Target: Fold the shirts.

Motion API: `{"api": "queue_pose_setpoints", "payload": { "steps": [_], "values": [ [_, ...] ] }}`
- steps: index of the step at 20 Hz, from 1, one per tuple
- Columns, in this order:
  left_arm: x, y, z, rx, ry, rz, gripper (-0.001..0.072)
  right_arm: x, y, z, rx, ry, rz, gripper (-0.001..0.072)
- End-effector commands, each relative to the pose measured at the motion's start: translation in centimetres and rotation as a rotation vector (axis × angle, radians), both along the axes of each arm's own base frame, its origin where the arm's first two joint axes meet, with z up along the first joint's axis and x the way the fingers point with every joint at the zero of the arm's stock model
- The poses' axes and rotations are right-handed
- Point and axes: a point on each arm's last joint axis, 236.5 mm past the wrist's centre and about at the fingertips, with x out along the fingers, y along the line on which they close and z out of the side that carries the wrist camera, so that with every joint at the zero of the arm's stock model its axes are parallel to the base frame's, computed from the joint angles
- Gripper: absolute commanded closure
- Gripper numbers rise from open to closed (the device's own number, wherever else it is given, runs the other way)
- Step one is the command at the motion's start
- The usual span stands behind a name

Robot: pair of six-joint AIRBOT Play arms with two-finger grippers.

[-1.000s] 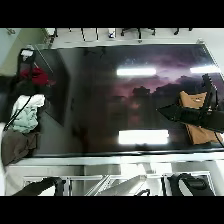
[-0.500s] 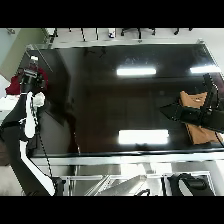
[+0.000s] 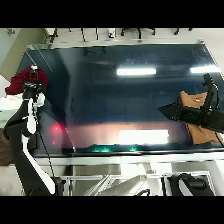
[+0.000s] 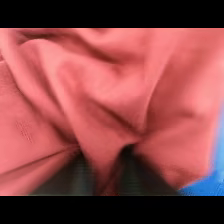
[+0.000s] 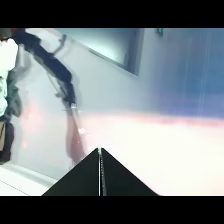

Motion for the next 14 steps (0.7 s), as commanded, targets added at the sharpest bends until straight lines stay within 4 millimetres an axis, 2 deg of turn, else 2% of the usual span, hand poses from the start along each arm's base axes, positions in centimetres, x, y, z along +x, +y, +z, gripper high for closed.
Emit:
{"api": "queue_pose_setpoints", "payload": {
  "steps": [1,3,4,5,7,9,11,12,14],
  "values": [
    [-0.6,0.5,-0.9,-0.009,0.026,0.024,0.0694,0.0,0.0,0.0,0.001,0.000,0.001,0.0687],
    [-0.7,-0.1,0.9,-0.003,0.025,0.032,0.0694,0.0,0.0,0.0,0.000,0.000,0.001,0.0688],
    [-0.5,-0.7,2.9,0.002,0.005,0.028,0.0694,0.0,0.0,0.0,0.000,0.000,0.001,0.0687],
    [-0.1,-1.5,5.3,0.008,-0.026,0.019,0.0694,0.0,0.0,0.0,0.000,0.001,0.001,0.0687],
    [0.7,-4.5,12.2,0.022,-0.123,-0.023,0.0694,0.0,0.0,0.0,0.001,0.000,0.001,0.0688],
    [0.7,-9.1,20.5,0.031,-0.238,-0.084,0.0694,0.0,0.0,0.0,0.001,0.000,0.001,0.0687],
    [-0.8,-14.7,28.8,0.025,-0.353,-0.158,0.0694,0.0,0.0,0.0,0.001,0.000,0.001,0.0687],
    [-2.2,-18.1,32.1,-0.011,-0.391,-0.192,0.0694,0.0,0.0,0.0,0.001,0.000,0.001,0.0687],
    [-6.2,-24.9,35.9,-0.170,-0.397,-0.255,0.0694,0.0,0.0,0.0,0.001,0.000,0.001,0.0687]
  ]
}}
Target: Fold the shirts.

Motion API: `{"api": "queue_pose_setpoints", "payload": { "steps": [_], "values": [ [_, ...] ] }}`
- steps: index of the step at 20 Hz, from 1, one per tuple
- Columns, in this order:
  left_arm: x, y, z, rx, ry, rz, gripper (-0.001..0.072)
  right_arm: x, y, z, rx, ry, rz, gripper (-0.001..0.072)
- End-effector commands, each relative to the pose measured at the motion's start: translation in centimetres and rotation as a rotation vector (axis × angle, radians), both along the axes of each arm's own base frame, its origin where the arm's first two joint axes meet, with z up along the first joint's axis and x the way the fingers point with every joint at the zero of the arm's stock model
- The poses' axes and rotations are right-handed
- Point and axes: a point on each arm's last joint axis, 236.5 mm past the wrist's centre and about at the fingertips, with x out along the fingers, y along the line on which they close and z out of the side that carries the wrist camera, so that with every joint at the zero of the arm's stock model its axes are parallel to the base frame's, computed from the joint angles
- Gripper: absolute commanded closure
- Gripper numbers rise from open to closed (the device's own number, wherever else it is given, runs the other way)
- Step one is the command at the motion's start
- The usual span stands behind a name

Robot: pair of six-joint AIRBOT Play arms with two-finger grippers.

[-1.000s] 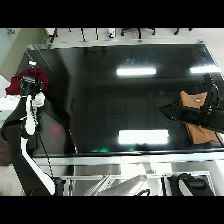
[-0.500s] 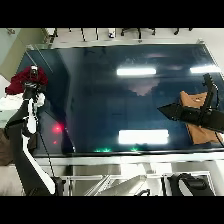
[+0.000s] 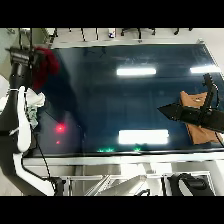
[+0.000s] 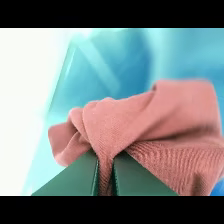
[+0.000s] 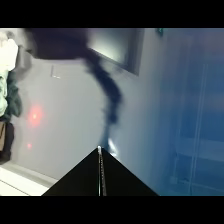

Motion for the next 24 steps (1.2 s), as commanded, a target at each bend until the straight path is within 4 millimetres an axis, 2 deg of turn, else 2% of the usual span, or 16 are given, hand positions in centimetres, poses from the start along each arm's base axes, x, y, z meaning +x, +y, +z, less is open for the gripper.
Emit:
{"api": "queue_pose_setpoints", "payload": {
  "steps": [1,4,6,8,11,12,13,14,15,16,18,19,20,22,24],
  "values": [
    [-7.0,-11.3,6.8,-0.203,0.013,-0.163,0.0694,0.0,0.0,0.0,0.001,0.000,0.001,0.0687],
    [-14.7,-22.0,4.8,-0.428,0.246,-0.370,0.0694,0.0,0.0,0.0,0.001,0.000,0.001,0.0687],
    [-20.0,-27.2,2.2,-0.497,0.419,-0.476,0.0694,0.0,0.0,0.0,-0.001,0.001,0.001,0.0688],
    [-24.6,-30.0,-1.8,-0.491,0.591,-0.484,0.0694,-0.4,0.1,-0.3,-0.006,0.013,0.012,0.0687],
    [-30.1,-32.8,-8.8,-0.424,0.817,-0.494,0.0694,-1.4,0.5,-0.8,-0.011,0.051,0.050,0.0677],
    [-31.7,-33.2,-11.1,-0.393,0.881,-0.497,0.0694,-1.6,0.6,-0.9,-0.011,0.056,0.055,0.0596],
    [-32.9,-33.1,-12.9,-0.373,0.932,-0.480,0.0693,-1.6,0.6,-0.9,-0.011,0.057,0.056,0.0423],
    [-33.9,-32.6,-14.5,-0.352,0.978,-0.464,0.0611,-1.6,0.6,-0.9,-0.011,0.058,0.056,0.0405],
    [-34.6,-31.7,-15.5,-0.335,1.019,-0.439,0.0370,-1.6,0.6,-0.9,-0.011,0.057,0.055,0.0406],
    [-34.9,-30.5,-16.2,-0.325,1.056,-0.404,0.0272,-1.6,0.6,-0.9,-0.010,0.059,0.055,0.0405],
    [-34.9,-27.4,-16.1,-0.325,1.110,-0.328,0.0270,-1.3,0.5,-1.4,-0.010,0.077,0.054,0.0381],
    [-34.8,-25.8,-15.7,-0.335,1.122,-0.290,0.0270,-1.1,0.4,-1.9,-0.009,0.093,0.053,0.0241],
    [-34.7,-24.3,-15.2,-0.357,1.124,-0.255,0.0269,-0.7,0.4,-2.6,-0.007,0.119,0.054,0.0177],
    [-35.5,-23.3,-14.9,-0.468,1.105,-0.243,0.0268,0.0,0.3,-4.6,-0.006,0.188,0.053,0.0188],
    [-37.7,-23.2,-16.7,-0.609,1.113,-0.235,0.0268,1.2,0.1,-7.1,-0.015,0.244,0.062,0.0189]
  ]
}}
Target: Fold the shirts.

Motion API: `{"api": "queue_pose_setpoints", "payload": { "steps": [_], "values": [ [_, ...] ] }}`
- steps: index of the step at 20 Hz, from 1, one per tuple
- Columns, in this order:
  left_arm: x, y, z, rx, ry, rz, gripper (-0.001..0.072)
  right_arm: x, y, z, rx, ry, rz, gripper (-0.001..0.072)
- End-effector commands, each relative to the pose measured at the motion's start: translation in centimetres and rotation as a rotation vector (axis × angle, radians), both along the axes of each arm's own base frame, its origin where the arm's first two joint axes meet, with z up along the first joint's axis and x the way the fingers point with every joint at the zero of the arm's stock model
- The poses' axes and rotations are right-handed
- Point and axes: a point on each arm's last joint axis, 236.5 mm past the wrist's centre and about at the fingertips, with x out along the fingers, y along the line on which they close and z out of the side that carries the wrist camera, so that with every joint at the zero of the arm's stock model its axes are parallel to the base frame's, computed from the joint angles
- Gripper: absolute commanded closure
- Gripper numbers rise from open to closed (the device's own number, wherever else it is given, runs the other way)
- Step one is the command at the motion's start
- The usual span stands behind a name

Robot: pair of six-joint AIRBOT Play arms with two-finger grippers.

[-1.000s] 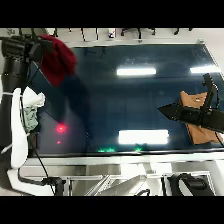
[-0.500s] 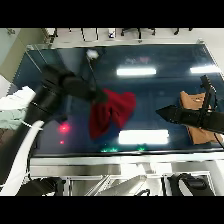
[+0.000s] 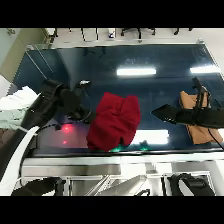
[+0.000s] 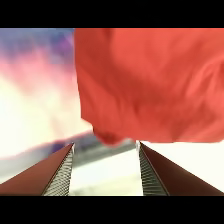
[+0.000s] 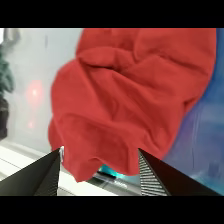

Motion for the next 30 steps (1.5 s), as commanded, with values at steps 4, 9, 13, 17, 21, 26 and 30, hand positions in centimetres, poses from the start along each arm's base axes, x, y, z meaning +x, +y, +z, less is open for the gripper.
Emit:
{"api": "queue_pose_setpoints", "payload": {
  "steps": [4,9,13,17,21,26,30],
  "values": [
    [-6.7,-0.7,-7.4,-0.304,0.128,0.238,0.0268,4.2,-1.0,-9.0,-0.025,0.184,-0.022,0.0190],
    [-6.5,-1.4,-12.7,-0.368,0.120,0.406,0.0268,5.7,-0.4,-16.8,-0.003,0.325,-0.014,0.0213],
    [-5.4,-1.6,-15.3,-0.326,0.169,0.427,0.0269,6.8,0.8,-19.8,-0.027,0.360,0.010,0.0213],
    [-4.3,-2.0,-16.7,-0.301,0.202,0.421,0.0282,8.4,3.7,-20.9,-0.047,0.348,0.075,0.0215],
    [-2.2,-2.6,-15.6,-0.323,0.138,0.366,0.0692,9.9,5.9,-20.4,-0.049,0.312,0.121,0.0689],
    [2.3,-1.9,-8.1,-0.407,-0.075,0.342,0.0694,12.1,5.8,-13.1,-0.017,0.176,0.160,0.0690],
    [7.4,1.7,10.6,-0.571,-0.505,0.342,0.0694,12.8,2.6,4.8,-0.016,-0.209,0.137,0.0691]
  ]
}}
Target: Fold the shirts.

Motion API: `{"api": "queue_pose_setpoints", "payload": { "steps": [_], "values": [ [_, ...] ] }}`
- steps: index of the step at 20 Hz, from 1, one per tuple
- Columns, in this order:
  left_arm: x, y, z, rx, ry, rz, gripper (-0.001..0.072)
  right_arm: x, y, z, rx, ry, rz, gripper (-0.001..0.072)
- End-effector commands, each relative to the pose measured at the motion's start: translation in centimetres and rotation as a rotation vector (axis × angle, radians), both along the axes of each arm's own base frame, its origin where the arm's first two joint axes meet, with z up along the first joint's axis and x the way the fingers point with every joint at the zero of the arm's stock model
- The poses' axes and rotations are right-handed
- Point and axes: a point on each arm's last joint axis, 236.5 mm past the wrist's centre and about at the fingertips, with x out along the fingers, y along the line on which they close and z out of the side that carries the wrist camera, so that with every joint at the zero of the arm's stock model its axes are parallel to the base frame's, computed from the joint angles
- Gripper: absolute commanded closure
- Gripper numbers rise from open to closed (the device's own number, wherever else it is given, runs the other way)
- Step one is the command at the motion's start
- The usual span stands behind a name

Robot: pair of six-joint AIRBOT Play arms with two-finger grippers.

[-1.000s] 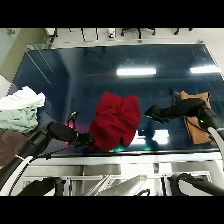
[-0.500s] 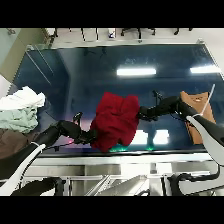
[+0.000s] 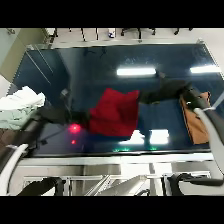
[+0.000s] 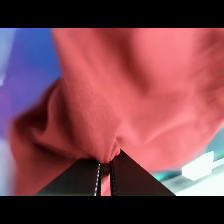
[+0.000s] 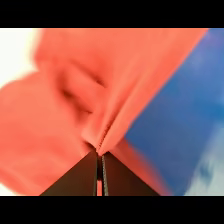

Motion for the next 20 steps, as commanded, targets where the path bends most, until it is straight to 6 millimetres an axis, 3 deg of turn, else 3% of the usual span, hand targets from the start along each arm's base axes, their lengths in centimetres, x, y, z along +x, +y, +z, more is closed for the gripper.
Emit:
{"api": "queue_pose_setpoints", "payload": {
  "steps": [1,3,5,7,9,11,14,17,20],
  "values": [
    [1.9,3.7,16.8,-0.058,-0.386,0.073,0.0695,-1.7,-2.6,16.0,0.001,-0.362,-0.007,0.0691],
    [-0.2,5.7,27.4,-0.082,-0.623,0.111,0.0694,-5.7,-3.7,26.1,-0.020,-0.624,-0.034,0.0691],
    [-3.9,7.4,35.6,-0.074,-0.825,0.136,0.0694,-11.1,-4.2,33.7,-0.067,-0.864,-0.042,0.0690],
    [-7.3,9.1,41.1,-0.040,-0.981,0.176,0.0694,-15.7,-4.9,38.3,-0.113,-1.034,-0.084,0.0690],
    [-9.1,10.3,43.2,-0.002,-1.040,0.210,0.0695,-18.1,-5.7,39.7,-0.166,-1.103,-0.110,0.0690],
    [-8.5,10.6,41.9,0.034,-0.974,0.202,0.0694,-18.1,-5.7,38.7,-0.180,-1.067,-0.097,0.0690],
    [-4.8,9.5,36.7,0.053,-0.769,0.124,0.0694,-15.2,-5.2,34.9,-0.173,-0.917,-0.041,0.0689],
    [-0.7,6.2,27.9,0.066,-0.476,-0.022,0.0694,-10.9,-4.8,29.0,-0.156,-0.717,0.012,0.0689],
    [2.6,3.2,15.8,0.102,-0.188,-0.145,0.0694,-6.4,-4.3,19.4,-0.133,-0.452,0.053,0.0689]
  ]
}}
